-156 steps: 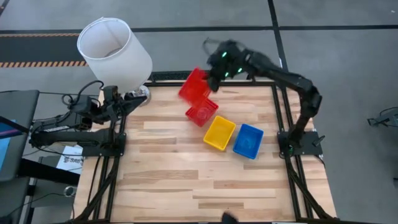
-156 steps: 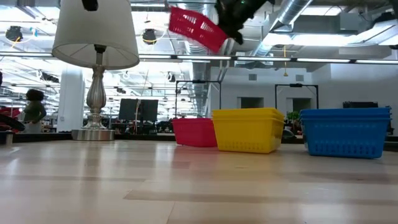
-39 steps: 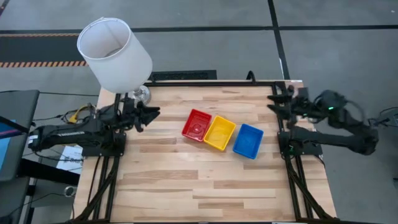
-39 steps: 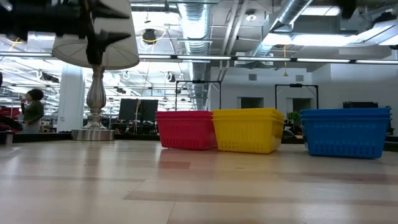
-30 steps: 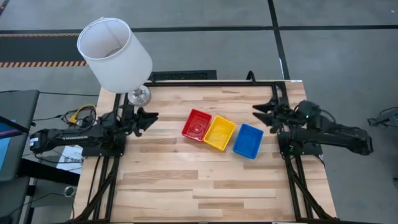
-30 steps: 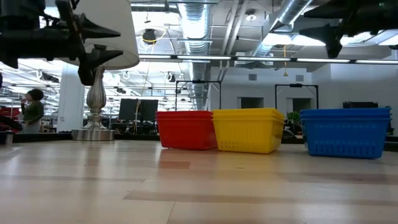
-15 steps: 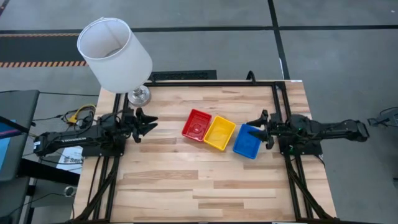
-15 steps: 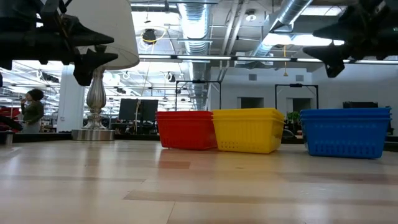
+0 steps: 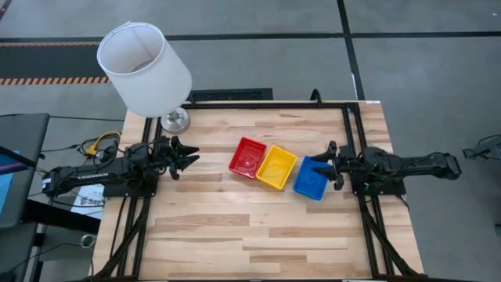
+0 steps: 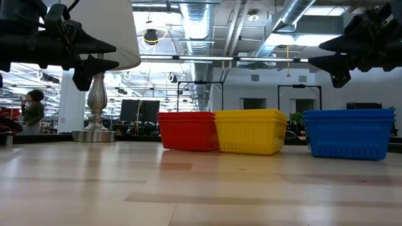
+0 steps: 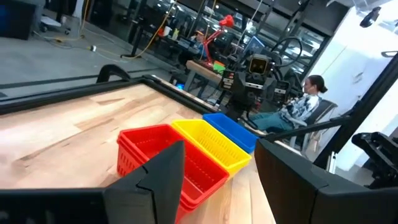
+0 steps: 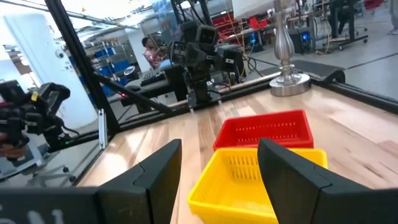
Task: Stack baskets by color
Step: Return to Home Position
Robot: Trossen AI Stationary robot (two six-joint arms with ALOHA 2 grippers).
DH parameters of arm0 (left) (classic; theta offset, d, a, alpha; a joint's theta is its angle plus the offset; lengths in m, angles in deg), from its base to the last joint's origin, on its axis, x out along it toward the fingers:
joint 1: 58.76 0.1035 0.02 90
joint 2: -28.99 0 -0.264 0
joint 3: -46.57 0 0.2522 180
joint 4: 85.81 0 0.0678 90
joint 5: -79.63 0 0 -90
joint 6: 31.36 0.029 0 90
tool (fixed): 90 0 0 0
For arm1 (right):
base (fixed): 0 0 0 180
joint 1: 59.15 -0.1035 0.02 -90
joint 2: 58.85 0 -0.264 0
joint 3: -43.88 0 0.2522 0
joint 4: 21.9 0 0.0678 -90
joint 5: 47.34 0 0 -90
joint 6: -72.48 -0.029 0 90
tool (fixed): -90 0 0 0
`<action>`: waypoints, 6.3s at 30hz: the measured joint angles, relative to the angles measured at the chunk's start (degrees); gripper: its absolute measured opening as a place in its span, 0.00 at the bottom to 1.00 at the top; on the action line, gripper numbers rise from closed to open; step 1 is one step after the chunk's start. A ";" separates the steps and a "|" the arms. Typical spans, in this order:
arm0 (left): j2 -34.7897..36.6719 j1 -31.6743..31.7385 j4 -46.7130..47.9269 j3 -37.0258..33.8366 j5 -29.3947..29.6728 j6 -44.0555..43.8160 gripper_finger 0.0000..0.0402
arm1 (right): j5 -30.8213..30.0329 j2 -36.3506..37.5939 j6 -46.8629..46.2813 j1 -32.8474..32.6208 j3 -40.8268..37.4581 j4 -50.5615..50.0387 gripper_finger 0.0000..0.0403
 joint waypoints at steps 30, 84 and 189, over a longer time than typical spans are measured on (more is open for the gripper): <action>-0.01 0.00 3.36 -0.07 8.96 0.13 0.46 | -0.26 2.11 -1.31 0.00 -1.10 -5.77 0.58; 7.40 -2.11 3.79 -0.02 12.95 17.24 0.46 | 0.04 2.07 -3.37 0.00 -1.10 -7.44 0.58; 13.06 -2.75 11.95 -0.02 11.05 11.85 0.46 | 0.22 2.05 -3.37 -0.02 -1.10 -7.41 0.58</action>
